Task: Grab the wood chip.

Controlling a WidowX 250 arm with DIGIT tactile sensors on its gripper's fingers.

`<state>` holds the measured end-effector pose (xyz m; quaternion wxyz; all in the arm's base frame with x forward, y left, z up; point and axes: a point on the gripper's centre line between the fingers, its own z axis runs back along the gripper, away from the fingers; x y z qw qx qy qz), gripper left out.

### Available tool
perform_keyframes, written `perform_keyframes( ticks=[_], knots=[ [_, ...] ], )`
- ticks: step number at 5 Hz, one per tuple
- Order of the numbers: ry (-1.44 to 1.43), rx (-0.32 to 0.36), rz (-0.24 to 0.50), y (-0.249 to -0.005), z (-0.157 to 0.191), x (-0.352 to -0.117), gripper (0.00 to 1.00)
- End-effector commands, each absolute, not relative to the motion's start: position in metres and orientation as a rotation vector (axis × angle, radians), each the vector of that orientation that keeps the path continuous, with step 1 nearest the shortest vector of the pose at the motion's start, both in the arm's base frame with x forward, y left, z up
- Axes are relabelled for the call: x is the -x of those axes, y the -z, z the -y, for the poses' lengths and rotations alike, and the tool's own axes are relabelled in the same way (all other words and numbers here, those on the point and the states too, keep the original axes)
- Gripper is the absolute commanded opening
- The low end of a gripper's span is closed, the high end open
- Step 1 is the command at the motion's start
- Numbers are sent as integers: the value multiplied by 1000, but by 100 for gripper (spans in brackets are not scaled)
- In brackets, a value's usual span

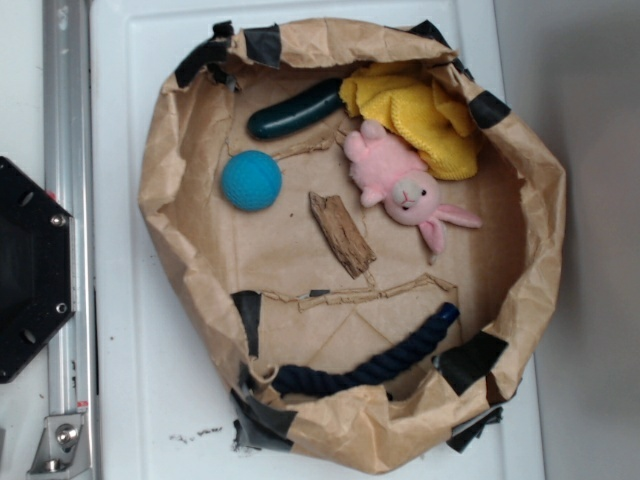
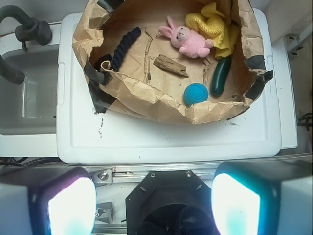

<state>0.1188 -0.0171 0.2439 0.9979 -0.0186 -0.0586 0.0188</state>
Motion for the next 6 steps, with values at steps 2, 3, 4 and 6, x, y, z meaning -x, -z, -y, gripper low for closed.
perform_keyframes(
  ticks=[2,3,4,6],
  knots=[
    [-38,37,117,-244,17,-119,100],
    [-38,37,117,-244,17,-119,100],
    [78,-112,73,-194,-6,-169,100],
    [252,-135,65,-134,-23,-240,100]
  ],
)
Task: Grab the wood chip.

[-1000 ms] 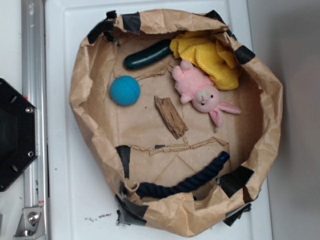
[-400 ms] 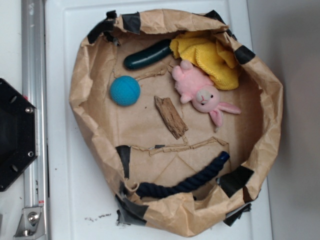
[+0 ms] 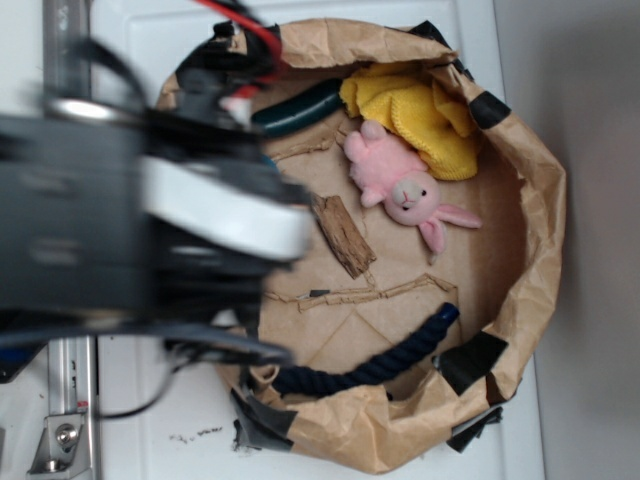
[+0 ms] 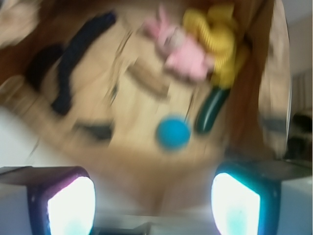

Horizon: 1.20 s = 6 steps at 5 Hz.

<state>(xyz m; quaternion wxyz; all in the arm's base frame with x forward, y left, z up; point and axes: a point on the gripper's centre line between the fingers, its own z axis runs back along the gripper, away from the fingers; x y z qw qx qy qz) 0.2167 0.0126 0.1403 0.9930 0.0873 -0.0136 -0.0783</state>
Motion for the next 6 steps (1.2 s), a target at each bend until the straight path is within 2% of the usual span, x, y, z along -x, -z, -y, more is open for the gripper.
perform_keyframes(
  ticks=[1,2,3,4,5,6],
  knots=[
    [339,-61,67,-124,-31,-250,100],
    [410,-60,52,-100,-27,-260,100],
    [464,-89,59,-71,-22,-273,100],
    [559,-31,106,-42,-4,-268,100],
    [606,-3,75,-18,6,-261,100],
    [570,-31,51,0,-1,-259,0]
  ],
)
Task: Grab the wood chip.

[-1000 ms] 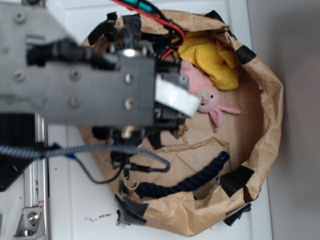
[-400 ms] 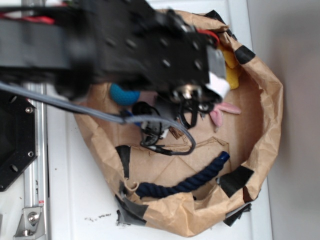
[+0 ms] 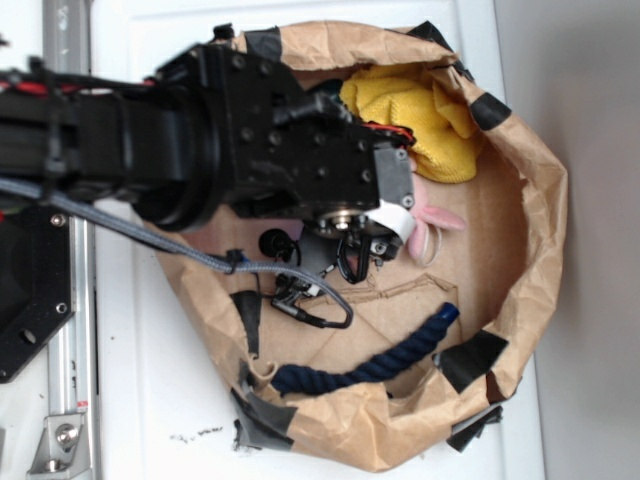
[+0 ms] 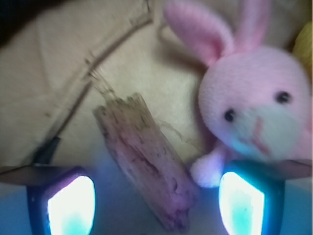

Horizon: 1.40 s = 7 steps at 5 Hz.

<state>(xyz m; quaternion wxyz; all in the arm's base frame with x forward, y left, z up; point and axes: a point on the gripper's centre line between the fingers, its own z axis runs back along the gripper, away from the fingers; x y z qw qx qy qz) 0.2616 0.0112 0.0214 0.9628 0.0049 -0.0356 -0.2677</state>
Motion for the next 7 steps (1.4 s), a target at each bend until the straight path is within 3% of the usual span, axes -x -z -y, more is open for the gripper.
perform_keyframes(
  ticks=[1,2,3,4,5,6,7],
  knots=[
    [538,-35,39,6,-5,-260,0],
    [497,-46,43,-3,-8,-264,0],
    [376,-41,101,-53,-15,-272,0],
    [259,21,202,-104,-18,-271,0],
    [231,68,227,-154,-18,-269,0],
    [207,29,187,-172,-10,-271,0],
    [247,64,138,-149,-15,-271,100]
  ],
)
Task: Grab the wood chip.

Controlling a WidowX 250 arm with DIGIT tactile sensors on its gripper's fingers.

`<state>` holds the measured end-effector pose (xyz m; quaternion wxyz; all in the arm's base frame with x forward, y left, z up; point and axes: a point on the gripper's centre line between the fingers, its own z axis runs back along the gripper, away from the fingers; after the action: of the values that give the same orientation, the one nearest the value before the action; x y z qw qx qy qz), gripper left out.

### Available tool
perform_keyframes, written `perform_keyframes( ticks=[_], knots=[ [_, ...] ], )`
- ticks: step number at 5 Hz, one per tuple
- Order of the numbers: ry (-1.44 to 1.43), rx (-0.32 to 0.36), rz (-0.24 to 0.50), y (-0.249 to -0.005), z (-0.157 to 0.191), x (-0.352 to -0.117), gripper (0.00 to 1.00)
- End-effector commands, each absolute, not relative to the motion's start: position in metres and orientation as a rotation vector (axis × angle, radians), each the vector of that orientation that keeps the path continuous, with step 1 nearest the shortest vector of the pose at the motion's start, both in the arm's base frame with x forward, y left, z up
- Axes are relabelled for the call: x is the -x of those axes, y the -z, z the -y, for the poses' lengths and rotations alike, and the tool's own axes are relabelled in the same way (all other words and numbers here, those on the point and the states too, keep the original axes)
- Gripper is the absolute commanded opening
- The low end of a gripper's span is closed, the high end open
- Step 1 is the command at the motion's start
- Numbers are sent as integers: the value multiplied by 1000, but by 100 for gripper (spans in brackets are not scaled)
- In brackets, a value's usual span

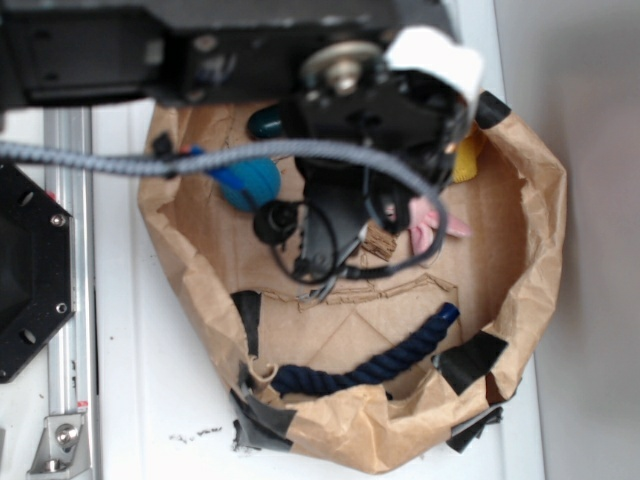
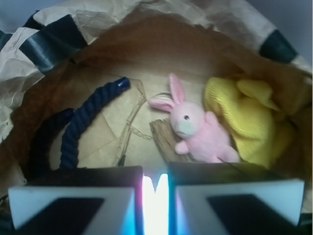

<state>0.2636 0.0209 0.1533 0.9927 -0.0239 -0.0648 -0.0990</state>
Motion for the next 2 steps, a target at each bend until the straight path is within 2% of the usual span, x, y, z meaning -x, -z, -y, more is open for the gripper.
perform_keyframes(
  ticks=[1,2],
  knots=[
    [242,57,94,-111,-19,-265,100],
    [285,50,72,-82,-14,-256,100]
  ],
)
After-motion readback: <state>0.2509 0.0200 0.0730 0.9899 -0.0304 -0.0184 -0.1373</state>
